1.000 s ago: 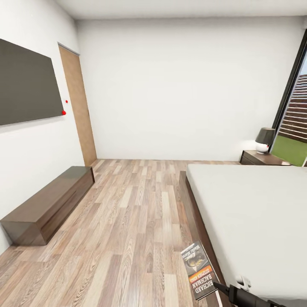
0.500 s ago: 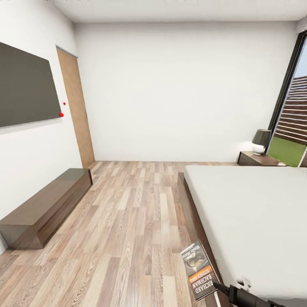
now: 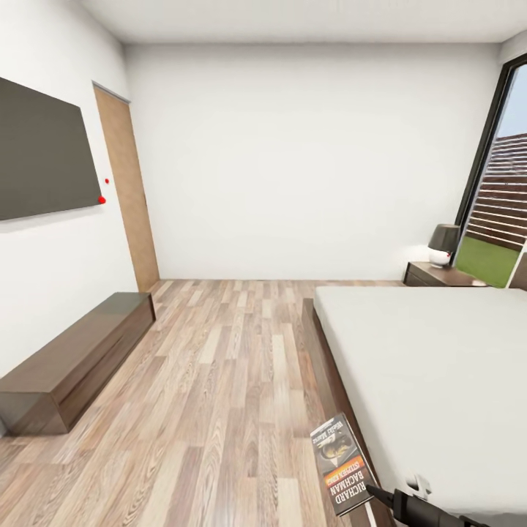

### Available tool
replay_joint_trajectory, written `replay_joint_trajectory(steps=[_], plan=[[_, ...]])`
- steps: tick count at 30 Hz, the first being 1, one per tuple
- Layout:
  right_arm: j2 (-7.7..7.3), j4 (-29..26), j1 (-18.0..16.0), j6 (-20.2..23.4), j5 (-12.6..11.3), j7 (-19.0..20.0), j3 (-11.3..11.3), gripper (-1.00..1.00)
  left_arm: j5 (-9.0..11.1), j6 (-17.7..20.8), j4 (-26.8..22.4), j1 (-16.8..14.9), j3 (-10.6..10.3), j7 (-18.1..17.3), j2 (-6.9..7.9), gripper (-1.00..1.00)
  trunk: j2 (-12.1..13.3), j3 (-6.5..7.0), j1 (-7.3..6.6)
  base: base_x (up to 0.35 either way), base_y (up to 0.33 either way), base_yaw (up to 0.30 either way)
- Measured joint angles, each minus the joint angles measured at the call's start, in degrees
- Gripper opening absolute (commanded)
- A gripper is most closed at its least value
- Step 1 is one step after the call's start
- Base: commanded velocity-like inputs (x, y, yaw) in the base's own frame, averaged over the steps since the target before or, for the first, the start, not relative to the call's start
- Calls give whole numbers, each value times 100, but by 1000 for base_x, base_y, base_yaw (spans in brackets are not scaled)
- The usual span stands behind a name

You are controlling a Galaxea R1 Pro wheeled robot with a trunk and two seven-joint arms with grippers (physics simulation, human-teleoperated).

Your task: In the bedroom, move the book from the bed onto either nightstand, and place the two sandals side by side next to the bed.

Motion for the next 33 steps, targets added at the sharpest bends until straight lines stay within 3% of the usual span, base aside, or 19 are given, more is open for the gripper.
replay_joint_trajectory(steps=[33], plan=[[0,10,1,-2,11,0,14,-100,6,-39,0,2,5,-2,0,100,0,0,-2,325,0,0]])
